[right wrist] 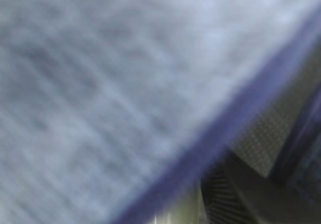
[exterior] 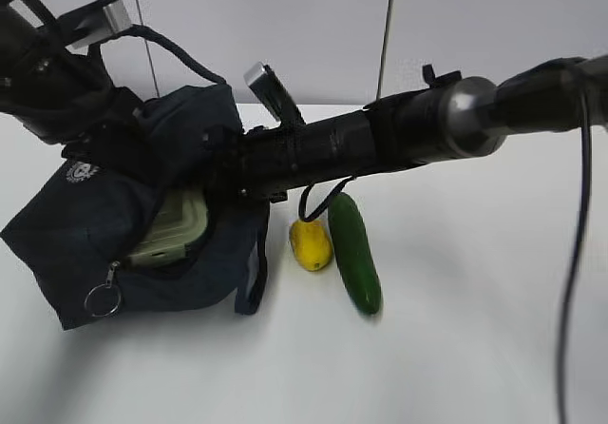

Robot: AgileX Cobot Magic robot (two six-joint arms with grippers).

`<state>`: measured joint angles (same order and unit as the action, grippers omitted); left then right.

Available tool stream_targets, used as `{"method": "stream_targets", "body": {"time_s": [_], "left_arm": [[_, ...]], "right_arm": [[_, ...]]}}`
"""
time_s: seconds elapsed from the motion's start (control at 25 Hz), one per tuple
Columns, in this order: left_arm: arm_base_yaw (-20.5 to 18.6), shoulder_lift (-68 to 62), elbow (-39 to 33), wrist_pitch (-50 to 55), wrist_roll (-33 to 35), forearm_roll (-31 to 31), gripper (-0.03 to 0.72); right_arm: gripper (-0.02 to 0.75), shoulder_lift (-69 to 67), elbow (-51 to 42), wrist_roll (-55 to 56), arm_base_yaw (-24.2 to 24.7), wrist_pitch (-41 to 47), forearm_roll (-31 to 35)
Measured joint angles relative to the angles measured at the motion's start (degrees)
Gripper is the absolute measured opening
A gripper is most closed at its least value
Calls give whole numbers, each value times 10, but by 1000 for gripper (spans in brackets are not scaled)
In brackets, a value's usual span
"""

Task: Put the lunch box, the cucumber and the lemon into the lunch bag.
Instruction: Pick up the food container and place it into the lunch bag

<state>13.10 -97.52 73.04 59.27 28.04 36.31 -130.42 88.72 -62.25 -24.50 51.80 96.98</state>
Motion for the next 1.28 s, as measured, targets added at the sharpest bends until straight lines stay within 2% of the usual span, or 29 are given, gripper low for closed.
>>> {"method": "stream_targets", "body": {"time_s": [0.2, 0.76, 1.28], "left_arm": [[0, -3, 0, -1, 2, 0, -8], [0, -33, 1, -8, 12, 31, -8], [0, -43, 1, -14, 19, 48, -8]], "right_arm": [[354, -17, 3, -34, -10, -19, 33], [354, -20, 6, -48, -15, -93, 36], [354, -55, 7, -66, -22, -87, 48]]}}
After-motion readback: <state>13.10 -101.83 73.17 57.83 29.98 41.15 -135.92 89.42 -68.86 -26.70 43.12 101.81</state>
